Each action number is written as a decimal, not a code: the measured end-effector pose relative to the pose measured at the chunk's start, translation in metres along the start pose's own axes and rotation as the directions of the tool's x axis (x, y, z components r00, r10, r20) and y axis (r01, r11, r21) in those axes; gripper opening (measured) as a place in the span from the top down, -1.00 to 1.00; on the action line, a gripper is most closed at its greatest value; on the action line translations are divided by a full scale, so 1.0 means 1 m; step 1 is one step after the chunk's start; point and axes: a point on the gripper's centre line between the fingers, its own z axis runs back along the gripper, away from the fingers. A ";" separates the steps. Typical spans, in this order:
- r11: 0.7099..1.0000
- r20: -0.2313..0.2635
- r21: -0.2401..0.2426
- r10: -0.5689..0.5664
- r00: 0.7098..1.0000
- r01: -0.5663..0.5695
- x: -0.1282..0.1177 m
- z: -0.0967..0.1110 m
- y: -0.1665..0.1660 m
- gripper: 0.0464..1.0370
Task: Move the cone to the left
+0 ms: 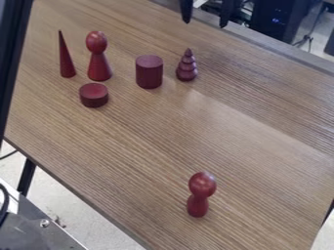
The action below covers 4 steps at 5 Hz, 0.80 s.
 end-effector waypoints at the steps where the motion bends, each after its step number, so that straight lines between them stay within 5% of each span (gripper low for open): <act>1: 0.999 -0.012 0.032 -0.032 0.999 0.032 -0.020 0.001 -0.002 -0.92; 4: 0.937 0.005 -0.026 -0.348 0.938 0.348 -0.121 0.012 -0.067 -0.92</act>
